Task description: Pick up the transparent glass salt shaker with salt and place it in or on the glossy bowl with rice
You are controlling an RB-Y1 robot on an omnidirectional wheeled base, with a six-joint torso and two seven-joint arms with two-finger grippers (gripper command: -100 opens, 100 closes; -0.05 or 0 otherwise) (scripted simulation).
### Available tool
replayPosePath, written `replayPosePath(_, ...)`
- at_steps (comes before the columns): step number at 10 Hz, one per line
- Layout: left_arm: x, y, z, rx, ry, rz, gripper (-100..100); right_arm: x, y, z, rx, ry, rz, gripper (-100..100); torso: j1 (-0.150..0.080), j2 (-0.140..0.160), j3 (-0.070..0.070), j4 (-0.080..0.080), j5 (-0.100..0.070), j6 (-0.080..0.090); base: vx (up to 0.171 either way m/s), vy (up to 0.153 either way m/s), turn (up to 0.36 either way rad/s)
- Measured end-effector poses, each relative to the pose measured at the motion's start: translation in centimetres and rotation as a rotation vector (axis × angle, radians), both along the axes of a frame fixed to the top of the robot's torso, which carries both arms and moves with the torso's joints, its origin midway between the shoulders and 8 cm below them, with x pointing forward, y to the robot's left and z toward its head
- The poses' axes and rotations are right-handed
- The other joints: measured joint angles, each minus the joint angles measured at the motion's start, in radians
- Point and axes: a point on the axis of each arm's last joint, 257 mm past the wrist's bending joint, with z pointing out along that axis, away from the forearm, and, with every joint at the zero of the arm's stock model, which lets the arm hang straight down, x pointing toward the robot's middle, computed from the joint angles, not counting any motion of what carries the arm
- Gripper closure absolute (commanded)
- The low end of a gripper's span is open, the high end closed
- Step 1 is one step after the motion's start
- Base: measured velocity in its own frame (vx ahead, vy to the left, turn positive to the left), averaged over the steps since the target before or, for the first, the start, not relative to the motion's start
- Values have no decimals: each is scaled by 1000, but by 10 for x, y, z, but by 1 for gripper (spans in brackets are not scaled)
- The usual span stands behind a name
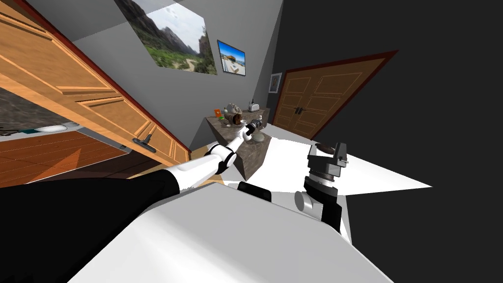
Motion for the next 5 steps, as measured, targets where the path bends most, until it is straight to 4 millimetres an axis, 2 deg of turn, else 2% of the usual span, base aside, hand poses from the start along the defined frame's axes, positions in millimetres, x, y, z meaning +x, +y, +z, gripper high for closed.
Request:
replayPosePath(2,3,9,-12,7,19,16,100,0,0,0,0,0,0,0,6,1,0,-1,1,-2,-5,10,6)
replayPosePath(3,5,11,-20,6,36,23,100,0,0,0,0,0,0,0,6,2,0,0,2,-2,20,-70,-20)
replayPosePath(5,-1,36,-64,13,109,76,100,0,0,0,0,0,0,0,-1,-1,-2,-3,0,-3,25,-122,11)
